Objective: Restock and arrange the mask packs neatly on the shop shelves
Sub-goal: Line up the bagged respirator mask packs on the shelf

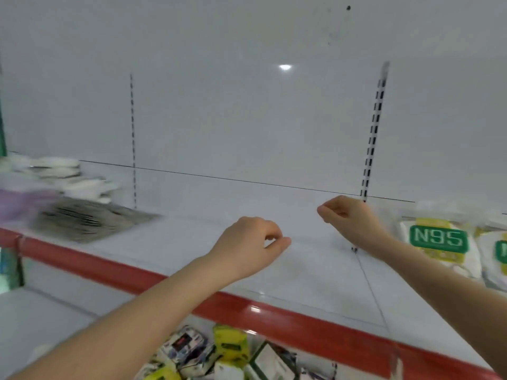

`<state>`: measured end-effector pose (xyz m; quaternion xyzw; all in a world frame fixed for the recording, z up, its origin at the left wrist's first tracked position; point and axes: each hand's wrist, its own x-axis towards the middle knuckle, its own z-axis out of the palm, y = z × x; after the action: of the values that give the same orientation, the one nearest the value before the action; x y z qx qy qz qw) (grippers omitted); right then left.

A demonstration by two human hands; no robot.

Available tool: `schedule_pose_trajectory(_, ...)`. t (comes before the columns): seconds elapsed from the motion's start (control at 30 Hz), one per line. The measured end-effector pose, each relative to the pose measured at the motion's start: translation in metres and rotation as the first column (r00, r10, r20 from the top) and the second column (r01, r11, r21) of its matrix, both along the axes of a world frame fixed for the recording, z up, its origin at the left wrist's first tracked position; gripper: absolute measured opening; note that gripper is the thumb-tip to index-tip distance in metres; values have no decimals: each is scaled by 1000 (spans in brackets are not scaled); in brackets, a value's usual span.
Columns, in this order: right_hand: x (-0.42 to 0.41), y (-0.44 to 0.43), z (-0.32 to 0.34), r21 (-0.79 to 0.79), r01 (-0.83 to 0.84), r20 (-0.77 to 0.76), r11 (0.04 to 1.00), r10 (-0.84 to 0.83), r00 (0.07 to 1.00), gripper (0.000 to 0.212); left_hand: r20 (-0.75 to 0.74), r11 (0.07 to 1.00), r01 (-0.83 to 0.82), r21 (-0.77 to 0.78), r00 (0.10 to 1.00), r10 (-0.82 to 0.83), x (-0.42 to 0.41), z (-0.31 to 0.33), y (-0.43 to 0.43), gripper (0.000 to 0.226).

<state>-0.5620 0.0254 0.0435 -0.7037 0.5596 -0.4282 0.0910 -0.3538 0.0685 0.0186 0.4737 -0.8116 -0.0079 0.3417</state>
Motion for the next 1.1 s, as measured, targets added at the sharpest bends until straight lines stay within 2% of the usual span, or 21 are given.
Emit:
schedule_pose_trajectory(0.13, 113, -3, -7, 157, -193, -75, 969, 206, 976, 25, -43, 990, -135, -32, 990, 133, 109, -1, 19, 30)
schedule_pose_trajectory(0.27, 208, -10, -4, 214, -306, -119, 928, 335, 935, 30, -90, 970, -237, -57, 969, 231, 197, 1, 28, 36)
schedule_pose_trajectory(0.37, 269, -22, 4, 217, -384, -91, 897, 411, 907, 30, -117, 945, -316, -79, 945, 306, 251, 0, 27, 35)
schedule_pose_trajectory(0.5, 342, -50, 13, 272, -470, 40, 840, 478, 877, 30, -129, 924, -375, -74, 922, 364, 311, -1, 16, 55)
schedule_pose_trajectory(0.63, 406, -95, 24, 308, -516, 227, 800, 465, 856, 29, -116, 903, -420, -89, 905, 410, 373, 6, -19, 33)
schedule_pose_trajectory(0.73, 450, -135, 30, 316, -526, 317, 789, 435, 843, 38, -90, 885, -448, -125, 894, 439, 417, 18, -63, 29)
schedule_pose_trajectory(0.87, 499, -183, 40, 345, -515, 343, 784, 406, 847, 48, -57, 877, -461, -131, 887, 458, 465, 37, -123, 41)
schedule_pose_trajectory(0.97, 529, -216, 40, 369, -490, 353, 790, 368, 860, 56, -26, 881, -457, -122, 889, 457, 501, 43, -162, 30)
schedule_pose_trajectory(1.1, 561, -251, 32, 427, -432, 343, 795, 300, 890, 65, 98, 887, -458, -67, 881, 462, 539, 44, -211, 31)
